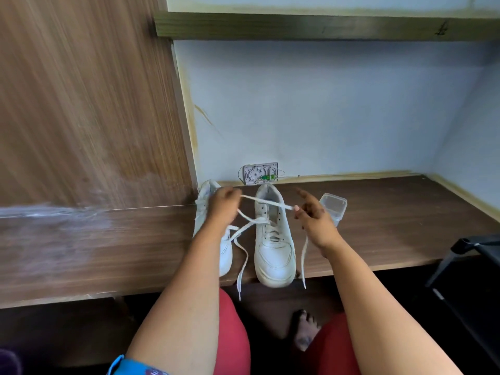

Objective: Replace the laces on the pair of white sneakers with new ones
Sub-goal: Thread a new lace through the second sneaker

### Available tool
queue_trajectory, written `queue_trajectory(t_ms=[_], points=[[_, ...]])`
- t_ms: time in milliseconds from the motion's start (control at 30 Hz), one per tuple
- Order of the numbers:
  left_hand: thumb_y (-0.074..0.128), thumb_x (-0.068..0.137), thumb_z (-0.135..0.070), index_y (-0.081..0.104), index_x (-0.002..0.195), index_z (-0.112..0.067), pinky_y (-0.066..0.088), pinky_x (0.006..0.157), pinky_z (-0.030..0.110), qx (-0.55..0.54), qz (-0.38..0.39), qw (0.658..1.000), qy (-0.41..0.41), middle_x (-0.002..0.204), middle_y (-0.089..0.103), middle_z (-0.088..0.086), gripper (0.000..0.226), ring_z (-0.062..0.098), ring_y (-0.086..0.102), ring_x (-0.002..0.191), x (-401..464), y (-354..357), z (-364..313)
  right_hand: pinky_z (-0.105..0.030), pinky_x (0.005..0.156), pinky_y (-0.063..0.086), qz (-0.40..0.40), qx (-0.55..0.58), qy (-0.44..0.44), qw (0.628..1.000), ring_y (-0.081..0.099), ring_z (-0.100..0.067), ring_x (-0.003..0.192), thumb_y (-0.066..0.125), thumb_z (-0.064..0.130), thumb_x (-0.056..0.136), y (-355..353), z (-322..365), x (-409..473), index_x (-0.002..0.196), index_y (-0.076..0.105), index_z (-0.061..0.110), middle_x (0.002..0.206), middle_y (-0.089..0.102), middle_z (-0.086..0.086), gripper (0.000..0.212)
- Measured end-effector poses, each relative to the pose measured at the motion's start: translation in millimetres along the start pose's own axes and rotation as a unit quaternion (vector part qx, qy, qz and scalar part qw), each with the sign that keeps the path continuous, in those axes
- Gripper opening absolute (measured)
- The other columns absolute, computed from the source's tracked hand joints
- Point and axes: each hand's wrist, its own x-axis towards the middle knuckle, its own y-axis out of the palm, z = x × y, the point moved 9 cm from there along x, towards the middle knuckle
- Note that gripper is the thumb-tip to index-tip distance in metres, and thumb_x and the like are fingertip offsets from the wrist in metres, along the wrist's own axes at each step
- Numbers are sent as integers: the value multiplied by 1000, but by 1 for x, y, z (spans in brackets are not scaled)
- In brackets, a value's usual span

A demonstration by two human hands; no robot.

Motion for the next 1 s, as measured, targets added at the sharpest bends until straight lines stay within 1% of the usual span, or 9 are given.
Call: queue_trajectory(t_ms=[67, 167, 267, 367, 433, 633, 733, 833, 1000], points=[[46, 82, -42, 68, 86, -17, 40, 82, 34, 213, -102, 971, -24, 102, 64, 15, 34, 34, 53, 104, 8, -42, 11, -23, 80, 42, -16, 4, 8, 1000, 52, -3, 83, 52, 16, 97, -9, -6, 1, 131, 44, 50, 90, 53, 13, 49], [52, 89, -31, 63, 116, -26, 35, 100, 38, 389, -39, 920, 20, 133, 48, 5, 29, 30, 33, 126, 0, -20, 3, -26, 77, 43, 2, -11, -8, 1000, 53, 0, 77, 51, 17, 97, 0, -3, -1, 127, 44, 53, 86, 58, 13, 48], [52, 96, -25, 54, 130, -17, 33, 101, 32, 226, 98, 956, 157, 132, 51, 7, 35, 25, 41, 125, -26, 46, -33, -27, 79, 46, 41, -83, -51, 994, 59, 1, 77, 51, 17, 97, 25, 16, -6, 123, 50, 39, 80, 64, 9, 34], [44, 101, -27, 51, 127, -13, 41, 83, 27, 58, 197, 974, 97, 105, 58, 6, 30, 18, 55, 96, -46, 80, -37, -21, 77, 46, 62, -87, -63, 992, 60, 5, 82, 51, 11, 95, 40, 25, -9, 121, 48, 23, 97, 67, 7, 29], [42, 101, -37, 50, 124, -17, 41, 76, 27, 103, 217, 968, 73, 96, 57, 2, 31, 17, 55, 90, -51, 84, -30, -22, 73, 45, 61, -65, -54, 995, 58, 4, 75, 50, 11, 95, 42, 24, -9, 122, 42, 21, 102, 65, 5, 30], [51, 99, -28, 64, 91, -11, 37, 60, 21, 71, 177, 979, 65, 74, 56, 4, 22, 10, 48, 65, -26, 46, -21, -17, 59, 40, 63, -43, 8, 997, 49, -1, 59, 66, 32, 89, 26, 0, -4, 112, 53, 28, 65, 55, 11, 28], [55, 96, -27, 66, 89, -14, 40, 73, 27, 98, 131, 984, 73, 92, 65, 9, 19, 17, 53, 82, -13, 16, -10, -21, 59, 40, 48, 33, 40, 998, 49, -7, 63, 58, 27, 95, 15, -11, 2, 100, 66, 23, 74, 62, 5, 10], [64, 88, -23, 69, 91, -21, 42, 83, 26, 175, 158, 970, 58, 107, 64, 0, 6, 16, 57, 99, -12, 15, 2, -18, 63, 42, 32, -27, 42, 998, 52, -2, 64, 56, 18, 97, 13, -14, 2, 93, 68, 19, 80, 67, 4, 13], [65, 90, -28, 53, 131, -24, 28, 105, 23, 91, 137, 977, 134, 140, 41, -7, 43, 6, 37, 127, -22, 31, -31, -13, 72, 47, 75, -149, -23, 986, 66, 0, 75, 56, 1, 91, 37, -1, 0, 99, 71, 15, 87, 69, 5, 22]])
